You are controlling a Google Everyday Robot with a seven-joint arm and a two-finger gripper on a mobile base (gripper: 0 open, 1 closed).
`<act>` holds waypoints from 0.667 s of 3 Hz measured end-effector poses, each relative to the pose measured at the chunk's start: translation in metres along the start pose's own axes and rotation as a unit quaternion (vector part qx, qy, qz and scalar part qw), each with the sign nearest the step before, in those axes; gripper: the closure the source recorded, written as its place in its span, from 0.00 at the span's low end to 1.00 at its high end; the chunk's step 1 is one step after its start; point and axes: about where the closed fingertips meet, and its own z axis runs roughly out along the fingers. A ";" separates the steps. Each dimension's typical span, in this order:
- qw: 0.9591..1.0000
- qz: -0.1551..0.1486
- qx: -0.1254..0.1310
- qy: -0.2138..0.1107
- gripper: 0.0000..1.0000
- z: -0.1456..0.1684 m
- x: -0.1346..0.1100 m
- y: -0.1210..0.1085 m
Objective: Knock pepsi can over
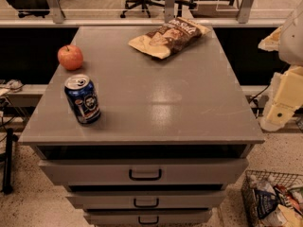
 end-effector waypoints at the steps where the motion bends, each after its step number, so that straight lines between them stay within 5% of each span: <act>1: 1.000 0.000 0.000 0.000 0.00 0.000 0.000 0.000; 2: 1.000 0.002 -0.004 -0.016 0.00 0.004 -0.005 -0.002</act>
Offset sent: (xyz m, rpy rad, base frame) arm 0.0094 0.0114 -0.0105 0.0835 0.0209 0.0144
